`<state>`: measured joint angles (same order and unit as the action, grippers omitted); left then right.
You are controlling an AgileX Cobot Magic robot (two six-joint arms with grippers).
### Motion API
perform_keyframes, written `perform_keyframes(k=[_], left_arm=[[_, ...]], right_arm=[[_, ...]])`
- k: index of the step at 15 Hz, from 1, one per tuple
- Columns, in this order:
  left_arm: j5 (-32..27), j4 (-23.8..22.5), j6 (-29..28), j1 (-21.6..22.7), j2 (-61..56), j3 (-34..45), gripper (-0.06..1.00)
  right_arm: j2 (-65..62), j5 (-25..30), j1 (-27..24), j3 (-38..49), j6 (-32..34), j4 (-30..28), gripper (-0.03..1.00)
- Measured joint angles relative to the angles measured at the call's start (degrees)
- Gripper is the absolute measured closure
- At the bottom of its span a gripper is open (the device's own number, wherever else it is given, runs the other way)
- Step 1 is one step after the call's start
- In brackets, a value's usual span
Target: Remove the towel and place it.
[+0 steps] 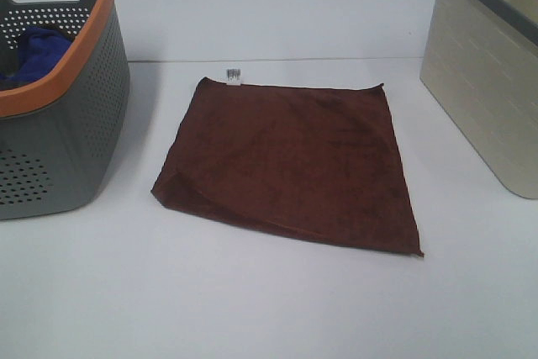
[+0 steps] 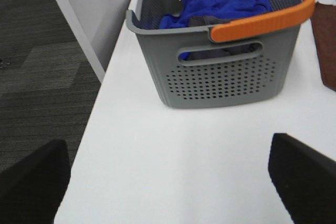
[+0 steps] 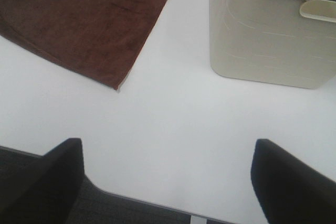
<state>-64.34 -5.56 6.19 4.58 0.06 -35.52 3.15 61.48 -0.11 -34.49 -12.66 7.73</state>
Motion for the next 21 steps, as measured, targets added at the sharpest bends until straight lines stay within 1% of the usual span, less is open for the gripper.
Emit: perform_keyframes(k=[1,2,4,5,6,10,13,15,16,17,18,21], left_arm=[[-0.7,2.1,2.3,0.0,-0.3,1.0,-0.03],[-0.7,3.0,3.0,0.0,-0.3,1.5,-0.03],[1.1,7.8,4.6,0.0,-0.3,4.7,-0.03],[2.5,9.5,4.8,0.0,-0.3,6.1,-0.03],[3.6,10.0,4.9,0.0,-0.3,6.4,-0.03],[3.7,10.1,4.9,0.0,-0.3,6.4,-0.03],[3.7,10.1,4.9,0.0,-0.3,6.4,-0.03],[3.7,10.1,4.9,0.0,-0.3,6.4,-0.03],[3.7,10.1,5.0,0.0,-0.3,6.4,-0.03],[3.7,10.2,5.0,0.0,-0.3,6.4,-0.03],[3.7,10.4,5.0,0.0,-0.3,6.4,-0.03],[3.7,10.9,5.0,0.0,-0.3,6.4,-0.03]], right_arm=[[-2.3,0.2,0.0,1.6,1.3,0.0,0.21],[-3.0,0.3,0.0,2.3,2.2,0.0,0.21],[-3.4,0.5,0.1,4.5,3.7,0.0,0.21],[-3.4,0.0,0.1,5.3,4.1,0.0,0.21],[-3.4,-0.2,0.1,5.6,4.5,-0.1,0.21],[-3.4,-0.5,0.1,5.6,5.2,0.2,0.21],[-3.4,-0.6,0.1,5.6,5.2,2.1,0.21],[-3.4,-0.6,0.1,5.6,5.2,2.1,0.21],[-3.4,-0.6,0.1,5.6,5.2,1.7,0.21],[-3.4,-0.6,0.1,5.6,5.2,-0.6,0.21],[-3.4,-0.6,0.1,5.6,5.2,-1.4,0.21],[-3.4,-0.6,0.1,5.6,5.2,-1.7,0.21]])
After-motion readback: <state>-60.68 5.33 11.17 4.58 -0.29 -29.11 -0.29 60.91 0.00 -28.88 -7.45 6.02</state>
